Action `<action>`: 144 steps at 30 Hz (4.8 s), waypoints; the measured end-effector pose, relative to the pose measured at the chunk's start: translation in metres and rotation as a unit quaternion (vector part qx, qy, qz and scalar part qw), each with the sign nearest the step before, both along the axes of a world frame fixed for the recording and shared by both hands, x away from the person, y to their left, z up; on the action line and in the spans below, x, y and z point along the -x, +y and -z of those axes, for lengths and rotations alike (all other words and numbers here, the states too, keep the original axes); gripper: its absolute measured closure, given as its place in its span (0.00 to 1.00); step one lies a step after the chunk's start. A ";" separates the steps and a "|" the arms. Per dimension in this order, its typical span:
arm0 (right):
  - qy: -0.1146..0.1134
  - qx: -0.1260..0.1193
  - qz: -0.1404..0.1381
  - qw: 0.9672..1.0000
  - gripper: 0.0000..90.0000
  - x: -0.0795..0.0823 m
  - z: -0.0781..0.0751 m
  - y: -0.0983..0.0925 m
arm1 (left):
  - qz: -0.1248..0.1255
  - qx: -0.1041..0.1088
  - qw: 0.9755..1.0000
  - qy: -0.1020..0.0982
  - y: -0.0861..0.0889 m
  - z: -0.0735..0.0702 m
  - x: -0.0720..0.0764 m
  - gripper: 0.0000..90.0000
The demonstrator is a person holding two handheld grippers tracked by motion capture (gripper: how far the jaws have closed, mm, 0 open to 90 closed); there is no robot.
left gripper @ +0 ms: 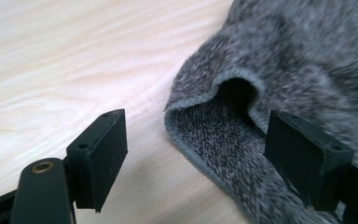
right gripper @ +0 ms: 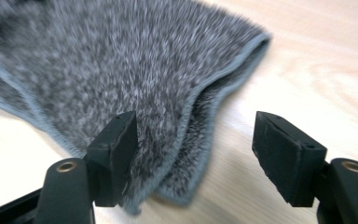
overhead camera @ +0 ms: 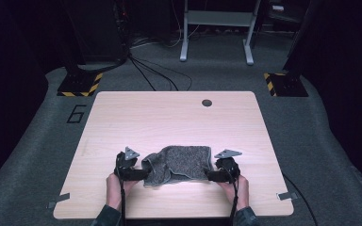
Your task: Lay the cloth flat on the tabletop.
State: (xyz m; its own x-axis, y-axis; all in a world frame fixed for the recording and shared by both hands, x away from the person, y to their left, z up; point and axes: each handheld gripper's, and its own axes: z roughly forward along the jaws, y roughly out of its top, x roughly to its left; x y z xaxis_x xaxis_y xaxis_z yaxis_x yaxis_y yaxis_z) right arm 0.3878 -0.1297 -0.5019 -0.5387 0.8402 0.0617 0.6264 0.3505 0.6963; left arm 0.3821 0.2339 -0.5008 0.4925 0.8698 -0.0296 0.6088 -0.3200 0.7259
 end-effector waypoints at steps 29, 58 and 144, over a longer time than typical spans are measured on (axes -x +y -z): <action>-0.002 0.036 -0.040 0.999 0.87 0.036 0.005 0.015 | 0.095 -0.062 0.993 0.014 -0.047 0.008 0.051 0.56; 0.005 0.062 -0.050 0.997 0.57 0.031 0.008 0.022 | 0.080 -0.049 0.995 -0.020 -0.030 -0.012 0.045 0.89; -0.092 0.047 -0.060 0.993 0.99 -0.004 -0.043 -0.001 | 0.083 0.026 0.996 -0.009 -0.002 -0.013 -0.013 0.94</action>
